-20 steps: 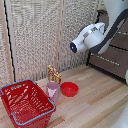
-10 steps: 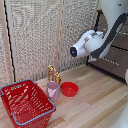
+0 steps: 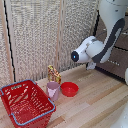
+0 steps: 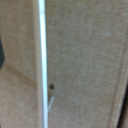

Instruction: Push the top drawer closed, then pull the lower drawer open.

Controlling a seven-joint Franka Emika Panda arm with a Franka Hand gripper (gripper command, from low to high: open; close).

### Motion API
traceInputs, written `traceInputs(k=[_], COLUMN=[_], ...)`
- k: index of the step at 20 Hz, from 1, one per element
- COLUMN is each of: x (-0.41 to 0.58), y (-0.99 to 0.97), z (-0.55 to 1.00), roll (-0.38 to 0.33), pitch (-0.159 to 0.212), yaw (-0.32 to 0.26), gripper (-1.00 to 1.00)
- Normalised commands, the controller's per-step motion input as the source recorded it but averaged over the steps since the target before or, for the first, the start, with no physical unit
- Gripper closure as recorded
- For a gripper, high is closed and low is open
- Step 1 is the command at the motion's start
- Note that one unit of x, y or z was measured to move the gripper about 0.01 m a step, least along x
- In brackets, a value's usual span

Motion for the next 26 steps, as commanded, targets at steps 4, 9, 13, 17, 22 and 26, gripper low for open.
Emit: traceInputs(k=[4,9,13,17,22,26], x=[0.0,0.0,0.001,0.039,0.149,0.18], y=[-0.01,-0.15,-0.35,-0.47,-0.53,-0.34], z=[-0.02,0.01,-0.05,-0.13,-0.04,0.0], roll=[-0.224,-0.3,-0.207,-0.043,0.0,0.0], pitch=[0.0,0.0,0.0,0.0,0.005,0.033], yaw=[0.037,0.015,0.001,0.0,0.0,0.0], gripper=[-1.0,-1.0,-1.0,-1.0,-1.0,1.0])
